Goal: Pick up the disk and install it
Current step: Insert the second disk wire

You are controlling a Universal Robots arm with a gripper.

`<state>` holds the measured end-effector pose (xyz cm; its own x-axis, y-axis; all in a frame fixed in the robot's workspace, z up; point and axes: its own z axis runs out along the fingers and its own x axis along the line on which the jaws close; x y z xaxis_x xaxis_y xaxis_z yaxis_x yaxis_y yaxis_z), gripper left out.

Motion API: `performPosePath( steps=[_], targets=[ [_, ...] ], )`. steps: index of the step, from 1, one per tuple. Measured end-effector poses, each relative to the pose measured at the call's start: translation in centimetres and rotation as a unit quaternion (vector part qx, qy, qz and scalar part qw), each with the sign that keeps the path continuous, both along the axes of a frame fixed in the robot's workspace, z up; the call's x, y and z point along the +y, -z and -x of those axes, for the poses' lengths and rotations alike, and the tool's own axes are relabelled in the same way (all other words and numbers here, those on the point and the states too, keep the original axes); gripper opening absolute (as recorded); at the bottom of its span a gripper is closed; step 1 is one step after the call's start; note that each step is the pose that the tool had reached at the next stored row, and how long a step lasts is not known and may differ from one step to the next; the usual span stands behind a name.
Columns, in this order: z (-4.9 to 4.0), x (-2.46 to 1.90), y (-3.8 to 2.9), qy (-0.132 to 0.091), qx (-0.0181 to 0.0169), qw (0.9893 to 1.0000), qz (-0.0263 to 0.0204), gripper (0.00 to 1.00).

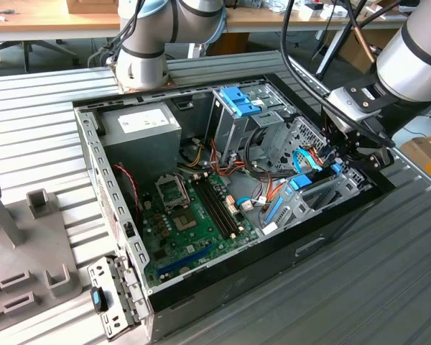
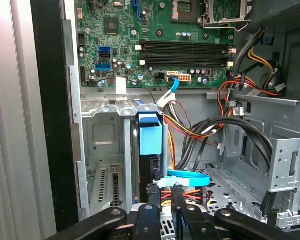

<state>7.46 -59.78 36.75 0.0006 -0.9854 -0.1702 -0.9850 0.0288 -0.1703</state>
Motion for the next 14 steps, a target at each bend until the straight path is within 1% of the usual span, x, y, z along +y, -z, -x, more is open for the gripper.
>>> performPosePath(
  steps=[5,6,7,8,9,10,14],
  targets=[
    [0.00,0.00,-0.01,0.000,0.0000,1.0000,0.0000,0.24],
    [0.00,0.01,-0.02,0.000,0.0000,1.0000,0.0007,0.24],
    [-0.01,0.03,-0.04,0.000,0.0001,1.0000,0.0043,0.24],
    [-0.06,0.03,-0.02,0.000,0.0015,0.9999,0.0136,0.24],
    [-0.17,0.03,-0.03,0.000,0.0034,0.9998,0.0203,0.24],
    [-0.23,0.03,-0.03,0.000,0.0046,0.9997,0.0226,0.24],
    [-0.23,0.03,-0.03,0.000,0.0053,0.9997,0.0230,0.24]
  ],
)
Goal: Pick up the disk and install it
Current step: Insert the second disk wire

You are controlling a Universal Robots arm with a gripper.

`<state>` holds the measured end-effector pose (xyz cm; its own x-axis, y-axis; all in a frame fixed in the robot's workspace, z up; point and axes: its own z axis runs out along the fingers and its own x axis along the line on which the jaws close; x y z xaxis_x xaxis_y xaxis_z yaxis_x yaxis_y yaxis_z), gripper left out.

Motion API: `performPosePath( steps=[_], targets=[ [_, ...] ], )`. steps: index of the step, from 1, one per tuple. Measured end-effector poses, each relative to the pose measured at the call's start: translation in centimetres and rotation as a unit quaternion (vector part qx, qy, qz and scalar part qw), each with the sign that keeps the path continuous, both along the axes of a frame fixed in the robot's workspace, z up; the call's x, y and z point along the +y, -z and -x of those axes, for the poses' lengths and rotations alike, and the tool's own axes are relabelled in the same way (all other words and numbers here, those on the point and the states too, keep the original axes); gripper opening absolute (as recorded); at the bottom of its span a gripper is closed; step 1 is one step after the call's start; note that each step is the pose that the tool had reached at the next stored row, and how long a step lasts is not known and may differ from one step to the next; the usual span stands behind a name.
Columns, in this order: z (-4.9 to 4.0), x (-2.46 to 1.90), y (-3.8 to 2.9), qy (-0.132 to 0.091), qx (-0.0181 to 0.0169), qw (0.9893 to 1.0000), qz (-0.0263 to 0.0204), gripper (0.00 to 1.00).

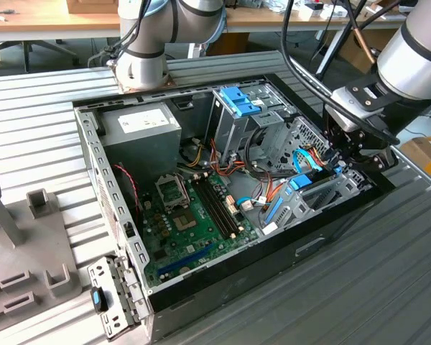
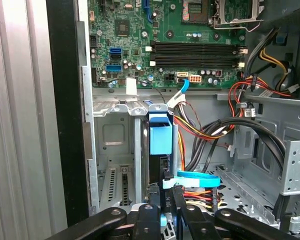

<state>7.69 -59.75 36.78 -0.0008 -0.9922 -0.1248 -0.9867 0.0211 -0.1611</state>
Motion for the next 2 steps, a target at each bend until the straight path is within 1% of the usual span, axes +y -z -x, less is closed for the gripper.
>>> performPosePath(
  steps=[2],
  targets=[
    [0.00,0.00,0.00,0.000,0.0001,1.0000,0.0000,0.24]
  ],
)
